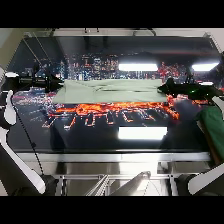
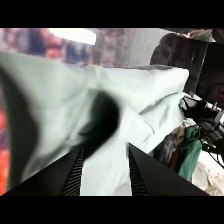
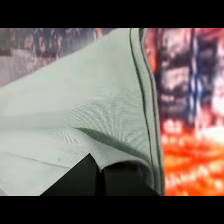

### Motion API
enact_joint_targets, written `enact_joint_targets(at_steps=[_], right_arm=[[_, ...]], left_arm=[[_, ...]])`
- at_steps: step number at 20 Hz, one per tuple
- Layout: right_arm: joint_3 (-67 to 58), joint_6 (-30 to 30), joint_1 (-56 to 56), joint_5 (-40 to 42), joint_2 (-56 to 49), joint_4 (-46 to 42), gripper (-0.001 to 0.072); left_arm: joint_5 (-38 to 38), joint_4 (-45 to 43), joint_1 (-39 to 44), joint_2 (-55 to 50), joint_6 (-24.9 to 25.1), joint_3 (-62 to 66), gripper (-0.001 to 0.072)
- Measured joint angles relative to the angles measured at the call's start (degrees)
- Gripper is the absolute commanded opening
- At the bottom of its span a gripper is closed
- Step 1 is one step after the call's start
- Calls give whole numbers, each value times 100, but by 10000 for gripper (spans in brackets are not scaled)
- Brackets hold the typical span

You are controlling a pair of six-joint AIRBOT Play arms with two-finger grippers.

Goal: Fold the shirts.

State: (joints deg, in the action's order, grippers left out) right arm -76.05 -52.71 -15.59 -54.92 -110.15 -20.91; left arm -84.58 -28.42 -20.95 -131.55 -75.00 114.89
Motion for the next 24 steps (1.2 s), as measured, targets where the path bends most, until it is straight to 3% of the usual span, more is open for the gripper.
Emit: enact_joint_targets(at_steps=[1, 2, 4, 5, 7, 8, 10, 16, 17, 19, 22, 24], right_arm=[[-7, 52, 0, -7, 0, -13, 319], [-22, 114, -4, -48, 7, -44, 386], [-140, 195, -85, -251, 70, -157, 402], [-254, 225, -164, -428, 131, -289, 505], [-490, 24, -332, -706, 243, -726, 607], [-581, -186, -411, -787, 280, -975, 607], [-695, -546, -527, -896, 297, -1427, 607], [-807, -957, -389, -1045, -31, -1641, 601], [-815, -973, -326, -1060, -96, -1545, 582], [-826, -966, -184, -1054, -258, -1274, 424], [-855, -807, 39, -949, -483, -866, 33], [-868, -680, 157, -898, -557, -439, 20]], left_arm=[[24, 4, 2, -22, 13, 70, 300], [17, 52, -4, -33, 39, 199, 300], [-50, 444, -68, -11, 66, 461, 300], [-48, 723, -127, 55, 98, 518, 300], [-20, 1294, -251, 310, 227, 398, 299], [-15, 1473, -304, 468, 321, 258, 294], [7, 1609, -348, 730, 481, -15, -4], [-201, 1233, 96, 1054, 756, -348, -6], [-203, 1176, 238, 1067, 763, -365, -6], [-199, 1082, 525, 1082, 785, -380, -6], [-15, 667, 1073, 1091, 800, -393, -7], [216, 267, 1517, 1071, 802, -396, -6]])
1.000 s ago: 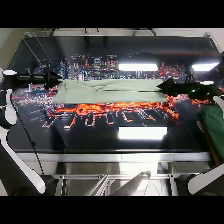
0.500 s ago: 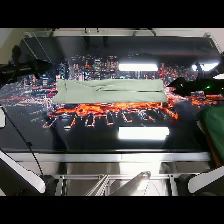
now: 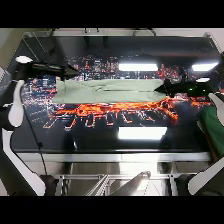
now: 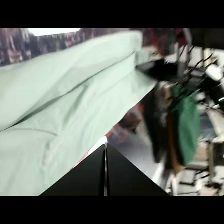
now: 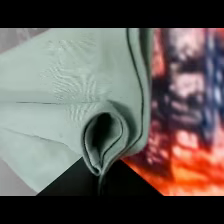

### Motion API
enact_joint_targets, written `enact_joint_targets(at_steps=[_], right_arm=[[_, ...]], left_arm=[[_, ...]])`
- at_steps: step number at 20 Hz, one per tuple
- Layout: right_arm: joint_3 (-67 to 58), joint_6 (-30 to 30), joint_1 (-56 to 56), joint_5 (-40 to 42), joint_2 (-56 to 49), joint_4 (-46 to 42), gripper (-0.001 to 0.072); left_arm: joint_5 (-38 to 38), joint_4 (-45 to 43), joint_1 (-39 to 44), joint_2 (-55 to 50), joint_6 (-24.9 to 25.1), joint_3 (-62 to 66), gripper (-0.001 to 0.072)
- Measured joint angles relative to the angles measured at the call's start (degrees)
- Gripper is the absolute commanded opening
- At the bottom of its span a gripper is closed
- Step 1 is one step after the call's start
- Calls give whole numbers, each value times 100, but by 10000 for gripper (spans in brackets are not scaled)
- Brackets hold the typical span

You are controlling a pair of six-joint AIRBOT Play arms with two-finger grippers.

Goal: Fold the shirts.

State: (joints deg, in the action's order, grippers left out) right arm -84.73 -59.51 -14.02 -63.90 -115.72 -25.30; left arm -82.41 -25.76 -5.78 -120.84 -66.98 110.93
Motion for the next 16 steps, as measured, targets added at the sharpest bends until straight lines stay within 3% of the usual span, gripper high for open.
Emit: enact_joint_targets(at_steps=[8, 16], right_arm=[[-13, 302, 118, -466, 101, 730, 18], [-13, 339, 42, -1480, 710, 614, 17]], left_arm=[[1349, -1493, 1707, -417, -361, -2, -7], [1473, -2361, 2389, -581, -1025, 63, -7]])
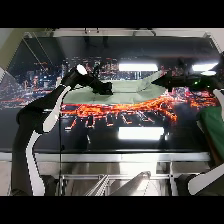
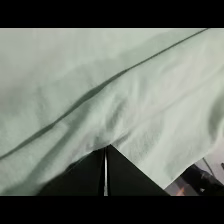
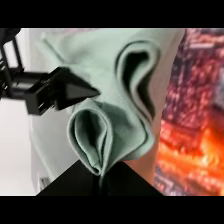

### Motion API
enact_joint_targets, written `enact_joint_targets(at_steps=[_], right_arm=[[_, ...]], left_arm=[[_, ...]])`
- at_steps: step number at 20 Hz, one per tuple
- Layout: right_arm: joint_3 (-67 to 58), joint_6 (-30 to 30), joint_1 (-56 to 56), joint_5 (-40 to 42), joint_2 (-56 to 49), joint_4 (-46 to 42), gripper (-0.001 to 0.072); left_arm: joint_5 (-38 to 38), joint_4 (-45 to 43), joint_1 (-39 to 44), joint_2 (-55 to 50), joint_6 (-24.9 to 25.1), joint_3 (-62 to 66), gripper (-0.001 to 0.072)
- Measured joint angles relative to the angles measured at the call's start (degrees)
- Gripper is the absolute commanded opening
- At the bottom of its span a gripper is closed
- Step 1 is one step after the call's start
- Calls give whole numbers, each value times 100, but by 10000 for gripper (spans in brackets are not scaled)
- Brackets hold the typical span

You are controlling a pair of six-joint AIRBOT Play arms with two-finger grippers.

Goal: Fold the shirts.

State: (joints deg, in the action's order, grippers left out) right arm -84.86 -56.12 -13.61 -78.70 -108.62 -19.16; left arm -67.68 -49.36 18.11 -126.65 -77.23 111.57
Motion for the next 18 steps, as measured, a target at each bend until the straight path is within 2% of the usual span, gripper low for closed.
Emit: enact_joint_targets(at_steps=[5, 10, 14, 18], right_arm=[[92, -306, -437, -586, 763, -1119, 16], [455, -481, -1274, -807, 1401, -2070, 16], [529, -584, -1512, -866, 1679, -2203, 17], [496, -649, -723, -610, 2015, -1550, 17]], left_arm=[[-752, 146, -186, 468, 85, 422, 12], [-1340, 208, -776, 1687, 251, -466, 14], [-1576, 280, -1226, 2704, 459, -1676, 15], [-1613, 643, -1744, 3633, 815, -2577, 17]])
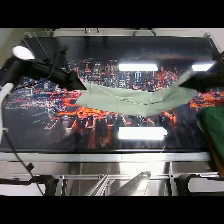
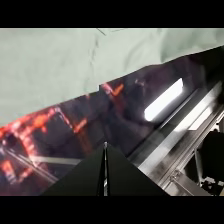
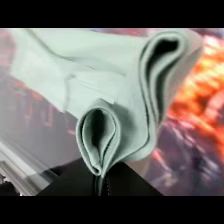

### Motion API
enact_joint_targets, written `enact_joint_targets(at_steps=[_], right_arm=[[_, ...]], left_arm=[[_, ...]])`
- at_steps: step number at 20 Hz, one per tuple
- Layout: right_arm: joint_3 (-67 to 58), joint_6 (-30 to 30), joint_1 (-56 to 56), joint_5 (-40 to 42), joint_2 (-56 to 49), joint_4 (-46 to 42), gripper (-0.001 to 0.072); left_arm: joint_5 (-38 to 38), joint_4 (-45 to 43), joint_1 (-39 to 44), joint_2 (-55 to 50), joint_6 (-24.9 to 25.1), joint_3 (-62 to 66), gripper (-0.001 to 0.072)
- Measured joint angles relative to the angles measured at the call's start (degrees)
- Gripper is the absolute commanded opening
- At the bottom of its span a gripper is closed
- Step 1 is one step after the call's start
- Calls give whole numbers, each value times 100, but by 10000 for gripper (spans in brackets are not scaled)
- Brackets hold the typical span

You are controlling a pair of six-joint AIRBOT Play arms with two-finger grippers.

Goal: Fold the shirts.

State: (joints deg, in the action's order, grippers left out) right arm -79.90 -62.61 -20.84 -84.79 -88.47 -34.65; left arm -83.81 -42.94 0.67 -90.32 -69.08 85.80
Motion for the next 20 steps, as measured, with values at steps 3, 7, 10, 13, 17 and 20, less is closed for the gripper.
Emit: enact_joint_targets(at_steps=[3, 7, 10, 13, 17, 20], right_arm=[[-70, -109, 1255, 800, 111, 269, 17], [-256, -258, 3161, 2592, -208, 433, 17], [-793, -306, 4301, 3622, -973, 538, 22], [-1633, -337, 5084, 4323, -1991, 789, 465], [-2570, 160, 5458, 4079, -2682, 1421, 202], [-2824, 35, 5075, 2986, -2520, 1058, 311]], left_arm=[[0, 188, -498, 564, 286, -474, 17], [57, 481, -1250, 1040, 710, -1058, 17], [114, 966, -1794, 1209, 1078, -1550, 17], [105, 1585, -2157, 1268, 1379, -2103, 17], [15, 2006, -2334, 1294, 1596, -2726, 17], [-179, 2249, -2374, 1303, 1727, -2970, 16]])
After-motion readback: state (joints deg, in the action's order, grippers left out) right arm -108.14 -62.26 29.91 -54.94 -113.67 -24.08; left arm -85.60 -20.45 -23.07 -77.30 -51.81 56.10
